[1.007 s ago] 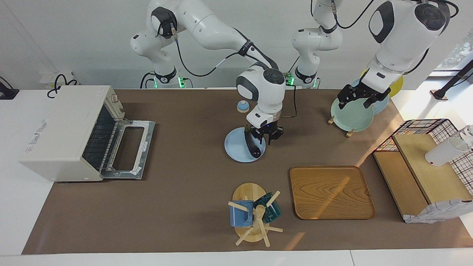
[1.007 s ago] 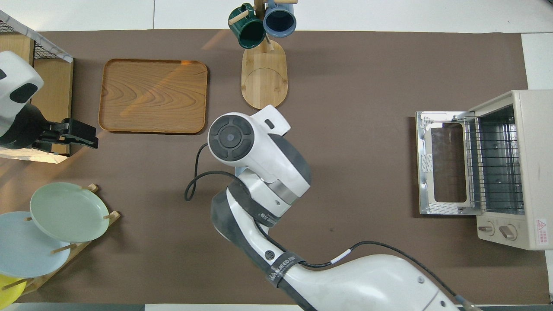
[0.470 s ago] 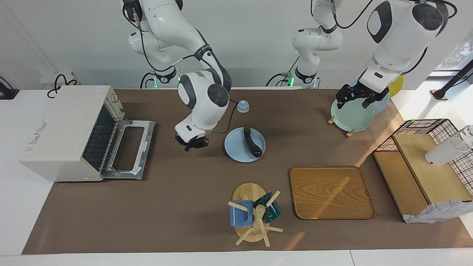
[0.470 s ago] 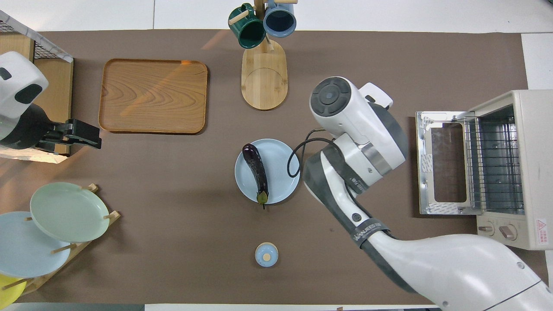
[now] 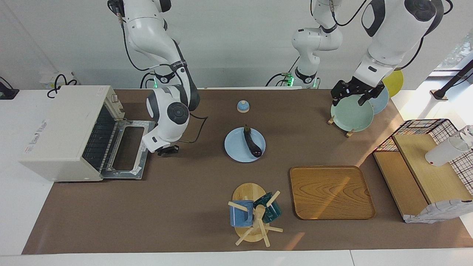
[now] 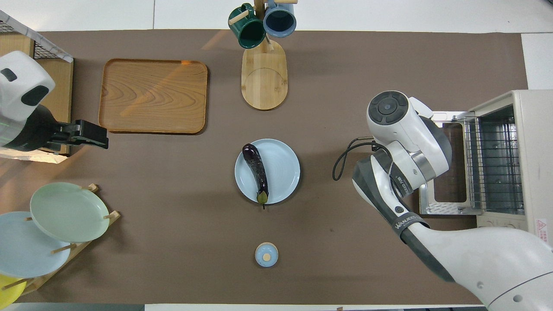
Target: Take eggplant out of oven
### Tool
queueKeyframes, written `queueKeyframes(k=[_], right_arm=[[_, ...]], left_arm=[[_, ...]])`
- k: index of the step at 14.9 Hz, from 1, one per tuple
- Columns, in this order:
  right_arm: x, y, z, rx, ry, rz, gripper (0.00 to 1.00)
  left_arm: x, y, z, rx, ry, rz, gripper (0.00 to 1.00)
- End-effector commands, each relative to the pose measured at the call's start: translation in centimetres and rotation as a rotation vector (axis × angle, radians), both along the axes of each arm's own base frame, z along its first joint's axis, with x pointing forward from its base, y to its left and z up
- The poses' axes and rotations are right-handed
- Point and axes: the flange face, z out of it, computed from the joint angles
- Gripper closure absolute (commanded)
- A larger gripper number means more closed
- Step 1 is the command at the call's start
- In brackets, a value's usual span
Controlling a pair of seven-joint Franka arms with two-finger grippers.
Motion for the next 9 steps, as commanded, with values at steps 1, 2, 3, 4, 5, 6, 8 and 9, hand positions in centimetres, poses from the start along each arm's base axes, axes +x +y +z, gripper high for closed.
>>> queueKeyframes(k=[1,2,3,4,5,6,8,9], right_arm=[[-1.9,-1.4,-0.7,0.015,-0.007,0.025,1.0],[-2.1,-2.3,-1.2,0.022,-0.008,0.016,1.0],[-2.1,-2.7,-1.2,0.018,-0.004,0.01,1.0],[-2.1,-2.6,-1.1,0.015,0.0,0.013,1.0],[-2.2,-2.6,-1.0,0.013,-0.002,0.015,1.0],[-2.2,-2.6,-1.1,0.01,0.001,0.015,1.0],[-2.2,-3.1,-1.1,-0.005,0.003,0.022,1.0],[-2.2,-3.3,-1.1,-0.006,0.006,0.022,1.0]], left_arm=[[-0.9,-6.0,-1.7,-0.021,-0.04,0.057,0.0],[-1.1,-7.5,-2.6,-0.047,-0.048,0.057,0.0],[-1.1,-9.2,-4.0,-0.071,-0.041,0.046,0.0],[-0.8,-10.9,-5.4,-0.078,-0.032,0.046,0.0],[-0.5,-13.0,-7.2,-0.081,-0.029,0.056,0.0],[-0.1,-15.4,-9.2,-0.087,-0.038,0.064,0.0],[0.3,-18.8,-13.1,-0.093,-0.05,0.063,0.0],[0.1,-20.2,-14.6,-0.103,-0.067,0.075,0.0]])
